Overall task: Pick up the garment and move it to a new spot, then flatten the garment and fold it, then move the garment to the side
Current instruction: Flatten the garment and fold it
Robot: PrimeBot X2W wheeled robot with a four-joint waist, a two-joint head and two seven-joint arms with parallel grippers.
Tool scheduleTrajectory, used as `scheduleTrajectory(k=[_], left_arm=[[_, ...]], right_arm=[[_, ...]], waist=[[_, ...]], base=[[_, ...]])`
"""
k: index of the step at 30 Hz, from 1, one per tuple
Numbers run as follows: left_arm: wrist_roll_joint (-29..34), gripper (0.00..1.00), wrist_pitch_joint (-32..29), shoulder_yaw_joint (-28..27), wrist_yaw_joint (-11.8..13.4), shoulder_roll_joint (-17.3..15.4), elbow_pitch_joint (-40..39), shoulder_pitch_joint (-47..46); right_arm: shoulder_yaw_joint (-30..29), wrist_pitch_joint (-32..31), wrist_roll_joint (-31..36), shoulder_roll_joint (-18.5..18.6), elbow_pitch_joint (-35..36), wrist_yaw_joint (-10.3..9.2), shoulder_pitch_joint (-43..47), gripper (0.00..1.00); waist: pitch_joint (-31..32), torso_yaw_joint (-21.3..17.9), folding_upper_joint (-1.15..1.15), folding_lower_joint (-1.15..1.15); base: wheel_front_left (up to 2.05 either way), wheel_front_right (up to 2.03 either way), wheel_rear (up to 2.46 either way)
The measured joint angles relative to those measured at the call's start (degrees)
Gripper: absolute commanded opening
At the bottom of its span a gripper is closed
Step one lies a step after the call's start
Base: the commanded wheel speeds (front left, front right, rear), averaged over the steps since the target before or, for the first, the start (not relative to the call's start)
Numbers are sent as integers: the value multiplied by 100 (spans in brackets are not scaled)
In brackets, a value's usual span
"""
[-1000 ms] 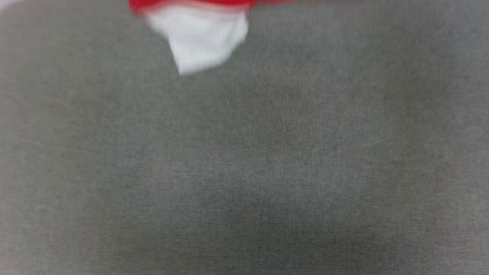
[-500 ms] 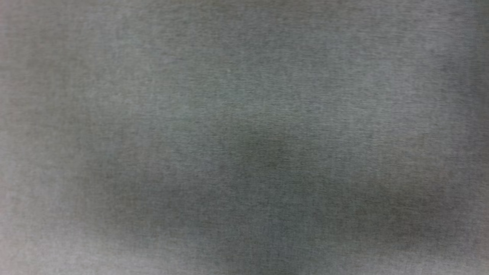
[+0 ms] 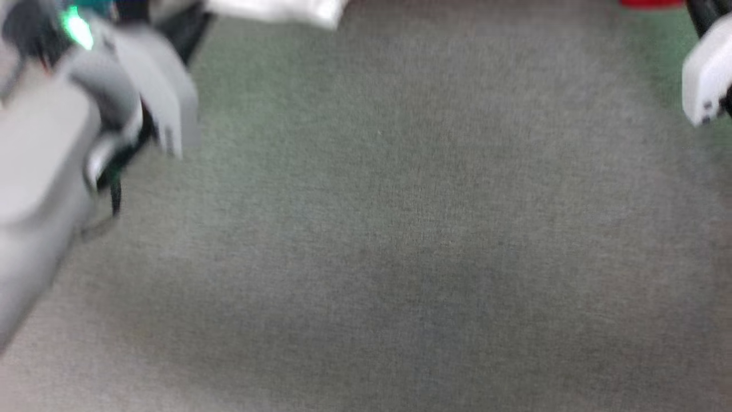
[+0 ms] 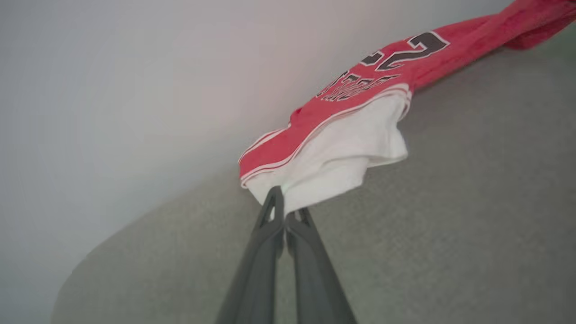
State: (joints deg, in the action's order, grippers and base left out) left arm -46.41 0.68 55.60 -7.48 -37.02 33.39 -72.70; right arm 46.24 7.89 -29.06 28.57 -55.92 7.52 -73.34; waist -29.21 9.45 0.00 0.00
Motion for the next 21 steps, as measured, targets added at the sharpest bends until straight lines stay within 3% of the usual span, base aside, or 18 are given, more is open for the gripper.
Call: scheduleTrajectory(k=[2, 5, 14, 21], left_arm=[[-165, 0, -205, 79, 47, -248, -467, 509], [-522, 0, -552, 151, 367, -620, -1287, 1310], [-1401, 0, -1020, 326, 1730, -1869, -3773, 3377], [-1933, 0, -971, 544, 2610, -2414, -4944, 4597]], right_arm=[[156, -138, -243, 260, 338, 0, 353, 0], [409, -310, -583, 641, 934, 1, 956, 0], [601, -1001, -1459, 1729, 2606, 1, 2729, 0], [461, -1616, -2090, 2394, 3806, 1, 4370, 0]], waist=[[193, 9, 0, 0], [485, 18, 0, 0], [1251, 1, 0, 0], [1665, -32, 0, 0]], base=[[0, 0, 0], [0, 0, 0], [0, 0, 0], [0, 0, 0]])
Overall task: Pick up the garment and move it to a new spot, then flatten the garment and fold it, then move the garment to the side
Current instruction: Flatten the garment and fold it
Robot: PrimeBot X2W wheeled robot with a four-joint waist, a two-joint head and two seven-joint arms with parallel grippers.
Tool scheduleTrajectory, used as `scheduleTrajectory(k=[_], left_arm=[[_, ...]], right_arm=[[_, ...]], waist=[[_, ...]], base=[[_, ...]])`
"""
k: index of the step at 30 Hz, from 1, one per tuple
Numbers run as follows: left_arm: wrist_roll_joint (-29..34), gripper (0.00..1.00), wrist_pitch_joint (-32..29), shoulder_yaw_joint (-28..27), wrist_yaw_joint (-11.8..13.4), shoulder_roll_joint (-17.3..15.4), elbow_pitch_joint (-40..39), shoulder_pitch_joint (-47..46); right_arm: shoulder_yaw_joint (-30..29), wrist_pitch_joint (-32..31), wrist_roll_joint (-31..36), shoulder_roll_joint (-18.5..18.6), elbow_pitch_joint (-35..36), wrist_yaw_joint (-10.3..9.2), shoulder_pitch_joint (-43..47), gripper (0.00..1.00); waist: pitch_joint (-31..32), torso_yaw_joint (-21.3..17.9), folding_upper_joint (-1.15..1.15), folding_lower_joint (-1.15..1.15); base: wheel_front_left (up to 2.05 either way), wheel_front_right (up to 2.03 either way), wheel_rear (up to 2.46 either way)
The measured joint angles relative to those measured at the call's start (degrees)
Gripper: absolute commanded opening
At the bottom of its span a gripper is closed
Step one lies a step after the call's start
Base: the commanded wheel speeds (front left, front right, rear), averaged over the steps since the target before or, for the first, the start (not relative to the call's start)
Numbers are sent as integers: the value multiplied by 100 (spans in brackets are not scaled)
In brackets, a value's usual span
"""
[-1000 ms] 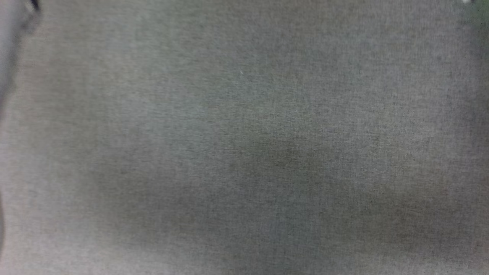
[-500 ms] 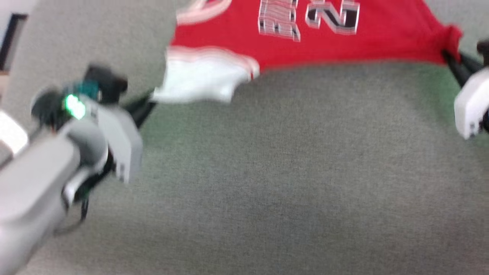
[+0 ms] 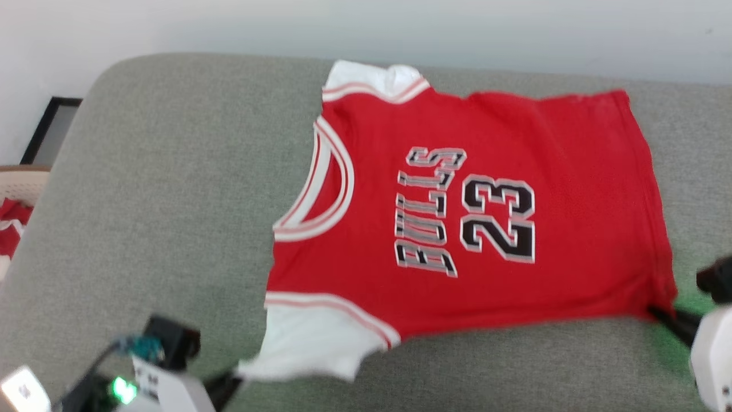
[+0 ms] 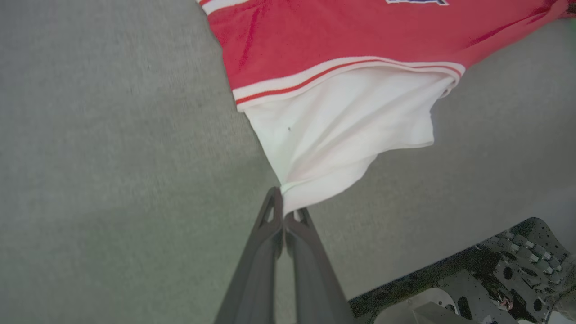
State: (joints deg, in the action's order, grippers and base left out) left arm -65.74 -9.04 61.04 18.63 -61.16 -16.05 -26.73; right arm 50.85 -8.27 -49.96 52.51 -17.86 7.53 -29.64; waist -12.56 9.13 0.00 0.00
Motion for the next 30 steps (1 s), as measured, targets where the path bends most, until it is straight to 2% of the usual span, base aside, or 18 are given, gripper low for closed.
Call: scheduleTrajectory(k=[4, 10, 16, 20, 25, 30], left_arm=[[-285, 0, 31, 152, 345, -141, -404, 532], [-746, 0, -8, 296, 653, -205, -714, 1088], [-817, 0, -10, 180, 817, -486, -1001, 1106], [-571, 0, -193, 31, 910, -761, -1270, 755], [-155, 0, -573, -197, 764, -977, -1360, 64], [187, 0, -981, -347, 234, -773, -960, -681]], right_arm=[[-247, -287, -261, 214, 564, -1, 824, 0], [-779, -592, -378, 338, 1110, -1, 1821, 0], [-1455, -891, -190, 216, 1499, -1, 2437, 0], [-2031, -1134, 70, 14, 1705, -1, 2630, 0], [-2636, -1492, 488, -298, 2024, -1, 2599, 0], [-2882, -1879, 821, -576, 2083, -1, 2217, 0]], waist=[[126, -29, 0, 0], [206, -73, 0, 0], [224, -144, 0, 0], [233, -214, 0, 0], [207, -327, 0, 0], [142, -445, 0, 0]], base=[[0, 0, 0], [0, 0, 0], [0, 0, 0], [0, 0, 0], [0, 0, 0], [0, 0, 0]])
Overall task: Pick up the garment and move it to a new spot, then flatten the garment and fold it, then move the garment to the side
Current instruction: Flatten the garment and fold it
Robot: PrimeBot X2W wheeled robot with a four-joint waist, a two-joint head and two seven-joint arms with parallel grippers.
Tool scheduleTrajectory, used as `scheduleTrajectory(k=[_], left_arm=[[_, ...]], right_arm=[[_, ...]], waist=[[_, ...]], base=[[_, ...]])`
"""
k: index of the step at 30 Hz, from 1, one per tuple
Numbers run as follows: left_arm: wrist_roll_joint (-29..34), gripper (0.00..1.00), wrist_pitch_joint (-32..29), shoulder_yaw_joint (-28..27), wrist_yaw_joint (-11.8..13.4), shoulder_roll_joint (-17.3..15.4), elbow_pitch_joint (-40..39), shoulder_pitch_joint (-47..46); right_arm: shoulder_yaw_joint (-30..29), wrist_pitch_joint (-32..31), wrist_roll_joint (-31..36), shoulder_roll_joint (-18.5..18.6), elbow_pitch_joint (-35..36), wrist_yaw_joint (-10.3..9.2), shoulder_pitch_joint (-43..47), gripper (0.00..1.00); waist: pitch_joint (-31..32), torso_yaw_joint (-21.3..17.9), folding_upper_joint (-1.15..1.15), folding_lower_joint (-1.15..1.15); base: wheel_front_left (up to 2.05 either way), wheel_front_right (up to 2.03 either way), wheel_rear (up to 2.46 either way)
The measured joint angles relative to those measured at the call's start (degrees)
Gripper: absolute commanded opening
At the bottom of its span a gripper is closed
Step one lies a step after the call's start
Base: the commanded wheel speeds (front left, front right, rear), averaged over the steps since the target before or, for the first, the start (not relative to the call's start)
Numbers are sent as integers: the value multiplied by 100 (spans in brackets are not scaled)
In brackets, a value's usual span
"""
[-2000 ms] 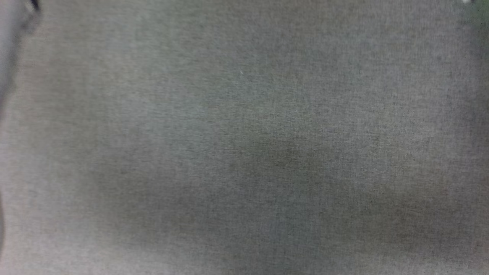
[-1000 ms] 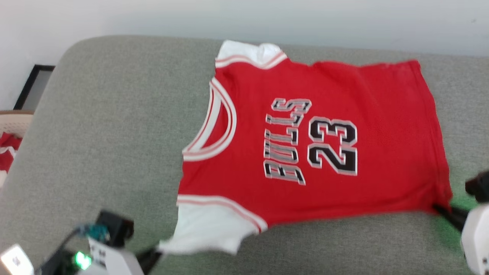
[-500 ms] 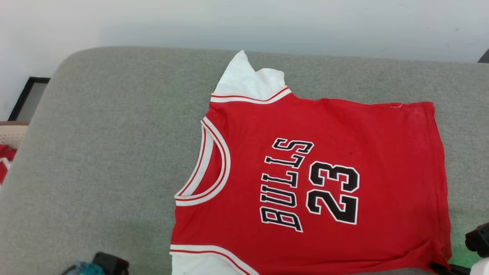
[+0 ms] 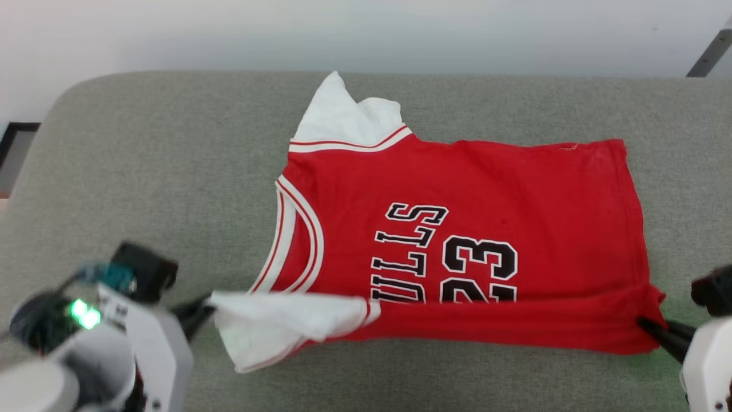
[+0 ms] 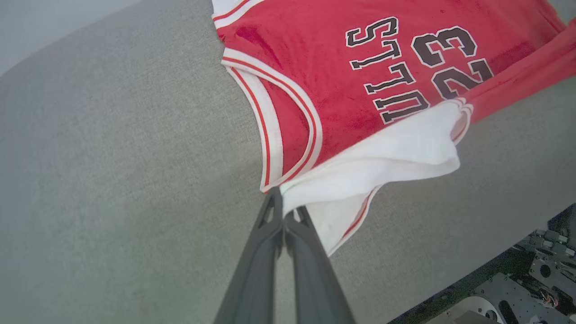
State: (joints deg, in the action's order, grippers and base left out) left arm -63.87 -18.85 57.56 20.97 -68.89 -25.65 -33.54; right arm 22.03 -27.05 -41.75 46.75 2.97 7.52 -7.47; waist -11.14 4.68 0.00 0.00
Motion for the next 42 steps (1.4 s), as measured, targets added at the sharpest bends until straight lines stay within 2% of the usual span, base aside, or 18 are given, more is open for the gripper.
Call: scheduleTrajectory(k=[4, 8, 16, 20, 24, 32, 33, 37, 38, 39, 41, 42], left_arm=[[202, 0, -224, -74, -635, 387, 748, -635], [358, 0, -443, -30, -1141, 914, 1501, -1161], [366, 0, -750, 182, -1893, 1960, 3149, -1778], [260, 0, -914, 277, -2130, 2375, 3890, -1926], [91, 0, -1152, 346, -2252, 2716, 4480, -2010], [-123, 0, -1424, 401, -2398, 3117, 5321, -2135], [-125, 3, -1441, 408, -2401, 3156, 5403, -2149], [-194, 47, -1492, 401, -2401, 3290, 5647, -2184], [-196, 66, -1492, 402, -2401, 3306, 5684, -2193], [-215, 78, -1496, 389, -2399, 3325, 5729, -2196], [-221, 96, -1525, 392, -2393, 3338, 5777, -2201], [-223, 100, -1526, 387, -2376, 3336, 5788, -2204]], right_arm=[[48, -162, 112, -159, -172, 0, -423, 0], [218, -221, 170, -309, -485, 0, -876, 0], [771, -226, 147, -511, -1225, 0, -1737, 0], [1085, -212, 93, -593, -1600, 0, -2096, 0], [1326, -220, -27, -661, -1893, 1, -2395, 0], [1731, -280, -272, -740, -2296, 2, -2837, 0], [1771, -280, -281, -746, -2339, 2, -2871, 0], [1919, -316, -391, -779, -2543, 2, -2988, 0], [1944, -332, -419, -788, -2607, 2, -3016, 0], [1964, -350, -441, -800, -2660, 2, -3038, 0], [2022, -383, -465, -817, -2763, 2, -3079, 6], [2043, -402, -478, -833, -2808, 1, -3091, 10]], waist=[[-83, -68, 0, 0], [-166, -124, 0, 0], [-394, -204, 0, 0], [-516, -242, 0, 0], [-608, -267, 0, 0], [-659, -270, 0, 0], [-650, -265, 0, 0], [-581, -234, 0, 0], [-557, -222, 0, 0], [-531, -208, 0, 0], [-472, -179, 0, 0], [-438, -165, 0, 0]], base=[[0, 0, 0], [0, 0, 0], [0, 0, 0], [0, 0, 0], [0, 0, 0], [0, 0, 0], [0, 0, 0], [0, 0, 0], [0, 0, 0], [0, 0, 0], [0, 0, 0], [0, 0, 0]])
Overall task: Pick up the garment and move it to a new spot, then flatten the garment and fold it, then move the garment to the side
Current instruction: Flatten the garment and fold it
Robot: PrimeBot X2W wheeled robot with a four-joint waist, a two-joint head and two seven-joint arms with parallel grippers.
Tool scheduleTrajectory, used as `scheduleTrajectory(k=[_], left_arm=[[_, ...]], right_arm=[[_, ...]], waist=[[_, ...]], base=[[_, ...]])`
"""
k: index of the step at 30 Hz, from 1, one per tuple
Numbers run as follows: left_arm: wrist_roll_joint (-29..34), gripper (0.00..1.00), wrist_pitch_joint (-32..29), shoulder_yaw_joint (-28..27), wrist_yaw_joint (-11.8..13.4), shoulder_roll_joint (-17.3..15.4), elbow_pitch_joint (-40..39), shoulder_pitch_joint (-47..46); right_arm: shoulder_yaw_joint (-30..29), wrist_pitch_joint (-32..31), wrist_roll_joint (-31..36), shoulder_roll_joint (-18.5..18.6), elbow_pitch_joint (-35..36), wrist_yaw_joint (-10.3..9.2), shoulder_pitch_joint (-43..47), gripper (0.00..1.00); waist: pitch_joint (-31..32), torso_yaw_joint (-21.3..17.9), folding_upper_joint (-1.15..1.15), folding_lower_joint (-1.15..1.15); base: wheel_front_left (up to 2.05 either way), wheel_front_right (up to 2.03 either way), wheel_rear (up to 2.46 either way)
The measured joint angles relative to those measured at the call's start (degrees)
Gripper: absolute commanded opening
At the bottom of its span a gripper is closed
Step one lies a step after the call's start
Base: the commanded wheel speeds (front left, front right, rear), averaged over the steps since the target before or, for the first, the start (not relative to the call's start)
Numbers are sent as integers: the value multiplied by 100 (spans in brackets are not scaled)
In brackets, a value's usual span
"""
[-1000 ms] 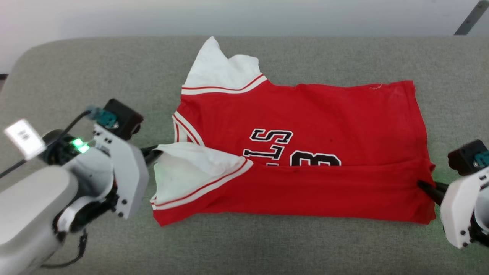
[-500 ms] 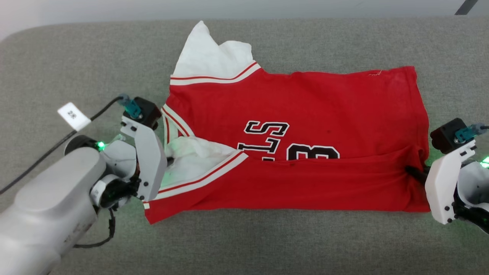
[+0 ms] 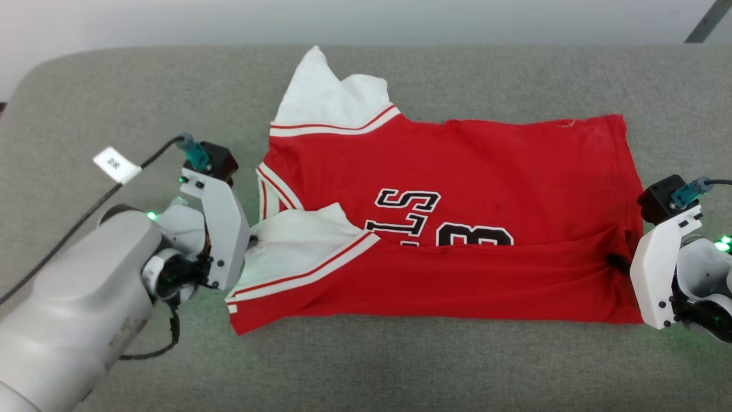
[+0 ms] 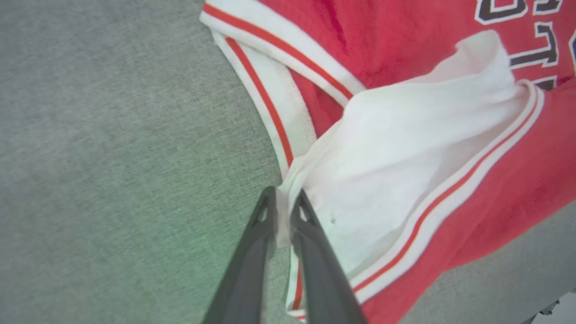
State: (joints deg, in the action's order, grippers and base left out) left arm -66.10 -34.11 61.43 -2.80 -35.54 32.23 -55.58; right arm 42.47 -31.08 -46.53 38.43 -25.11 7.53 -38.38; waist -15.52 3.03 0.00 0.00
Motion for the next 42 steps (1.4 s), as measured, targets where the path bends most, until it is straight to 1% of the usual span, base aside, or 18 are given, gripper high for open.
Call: scheduleTrajectory(k=[1, 3, 4, 5, 11, 14, 21, 24, 29, 34, 38, 42], left_arm=[[-7, 100, -7, -1, 22, -3, 2, -20], [-5, 100, 10, -29, 29, -24, -19, -64], [-7, 100, 18, -41, 37, -38, -36, -74], [-2, 100, 38, -46, 60, -60, -69, -78], [3, 100, 138, -126, 197, -213, -421, -66], [-103, 100, 82, -159, 344, -308, -684, 34], [-452, 100, -286, -191, 890, -535, -1388, 417], [-543, 100, -466, -175, 1160, -662, -1594, 593], [-703, 100, -620, -164, 1511, -817, -1860, 871], [-868, 100, -672, -165, 1734, -900, -2023, 1118], [-942, 100, -678, -177, 1844, -970, -2045, 1252], [-998, 100, -613, -199, 1845, -955, -1952, 1356]], right_arm=[[18, -15, -16, -10, -37, 0, -6, 16], [41, 32, -29, -19, -96, 0, -21, 46], [57, 57, -21, -22, -126, -1, -35, 75], [67, 96, -9, -30, -155, -1, -53, 99], [-36, 338, 23, -83, -266, -1, -77, 100], [-180, 597, 90, -71, -242, -1, -70, 100], [-808, 1626, 467, -130, 71, 0, 201, 100], [-1241, 2063, 693, -242, 215, -1, 403, 100], [-2135, 2539, 1227, -549, 503, -1, 862, 100], [-3182, 2742, 1900, -1006, 1122, -1, 1424, 100], [-3860, 2752, 2375, -1432, 1758, -1, 1924, 100], [-4268, 2613, 2624, -1781, 2260, -1, 2376, 100]], waist=[[34, 15, 0, 0], [105, 49, 0, 0], [142, 67, 0, 0], [180, 85, 0, 0], [402, 194, 0, 0], [499, 243, 0, 0], [660, 283, 0, 0], [685, 234, 0, 0], [707, 96, 0, 0], [707, -46, 0, 0], [675, -152, 0, 0], [615, -229, 0, 0]], base=[[0, 0, 0], [0, 0, 0], [0, 0, 0], [0, 0, 0], [0, 0, 0], [0, 0, 0], [0, 0, 0], [0, 0, 0], [0, 0, 0], [0, 0, 0], [0, 0, 0], [0, 0, 0]])
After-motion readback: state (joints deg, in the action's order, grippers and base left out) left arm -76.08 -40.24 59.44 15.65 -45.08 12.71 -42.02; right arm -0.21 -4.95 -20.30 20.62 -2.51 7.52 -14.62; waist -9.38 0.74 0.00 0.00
